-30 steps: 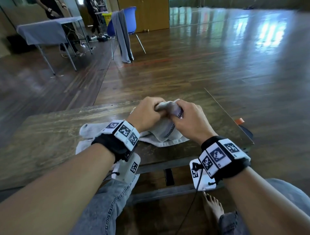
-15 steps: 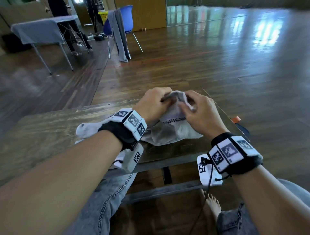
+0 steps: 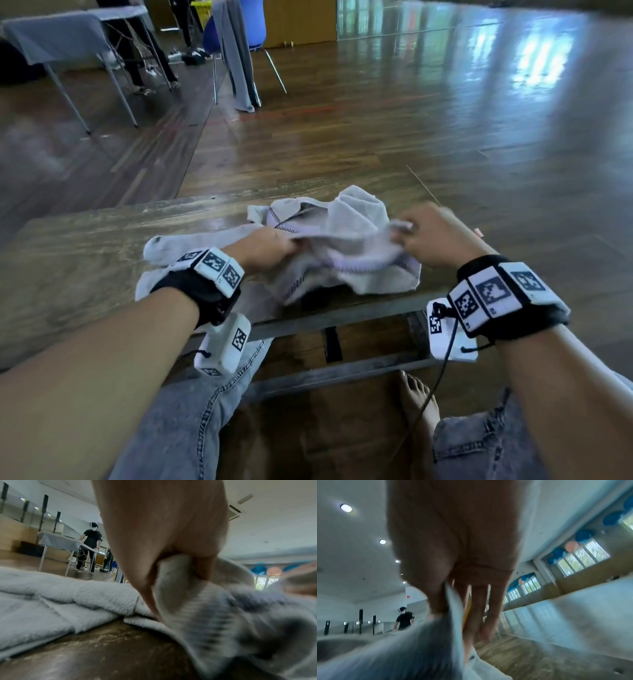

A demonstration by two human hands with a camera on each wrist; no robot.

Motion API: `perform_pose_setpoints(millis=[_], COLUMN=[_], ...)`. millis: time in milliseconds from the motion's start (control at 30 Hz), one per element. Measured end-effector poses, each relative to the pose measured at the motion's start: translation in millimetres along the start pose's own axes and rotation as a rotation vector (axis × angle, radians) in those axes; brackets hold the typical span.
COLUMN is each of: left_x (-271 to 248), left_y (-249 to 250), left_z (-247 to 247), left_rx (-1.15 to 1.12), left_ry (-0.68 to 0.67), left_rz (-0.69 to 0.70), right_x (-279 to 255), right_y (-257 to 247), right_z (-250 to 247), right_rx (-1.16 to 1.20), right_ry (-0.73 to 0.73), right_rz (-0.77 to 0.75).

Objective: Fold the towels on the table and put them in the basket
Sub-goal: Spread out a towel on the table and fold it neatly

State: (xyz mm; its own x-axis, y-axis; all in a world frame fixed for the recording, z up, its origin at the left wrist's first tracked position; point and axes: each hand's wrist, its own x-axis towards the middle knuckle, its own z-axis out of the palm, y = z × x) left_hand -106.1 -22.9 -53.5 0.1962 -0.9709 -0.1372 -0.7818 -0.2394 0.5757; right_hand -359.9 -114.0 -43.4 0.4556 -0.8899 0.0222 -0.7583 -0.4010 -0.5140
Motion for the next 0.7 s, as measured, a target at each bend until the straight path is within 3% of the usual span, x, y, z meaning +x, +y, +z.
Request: perform_pose_setpoints(millis=[67, 100, 267, 400, 467, 600, 700], left_x=[-4, -4, 8, 19, 20, 16, 16], left_y=[-1, -3, 0, 5, 6, 13, 11], left_z=[11, 16, 34, 48, 51, 37, 16], left_rx=[0.104, 0.118, -0.067, -0.14, -0.314, -0.727, -1.033], left_ry=[-0.165, -0.174, -0.02, -0.059, -0.033, 0.172, 0.029], left_rz=[0.039, 0.059, 0.211, 0.192, 0.164, 0.214, 0.129], right_x=[-3, -4, 12, 25, 31, 36, 33], right_y=[4, 5, 1, -1, -6, -29, -46], right_z=[7, 10, 29, 47, 50, 37, 29], right_rx=[-0.138, -0.145, 0.031, 0.074, 0.14, 0.901, 1.306], right_ry=[-0.232, -0.254, -0.006, -0.109, -0.113, -0.013, -0.045], right_rz=[0.048, 0.056, -0.034, -0.051, -0.061, -0.178, -0.273])
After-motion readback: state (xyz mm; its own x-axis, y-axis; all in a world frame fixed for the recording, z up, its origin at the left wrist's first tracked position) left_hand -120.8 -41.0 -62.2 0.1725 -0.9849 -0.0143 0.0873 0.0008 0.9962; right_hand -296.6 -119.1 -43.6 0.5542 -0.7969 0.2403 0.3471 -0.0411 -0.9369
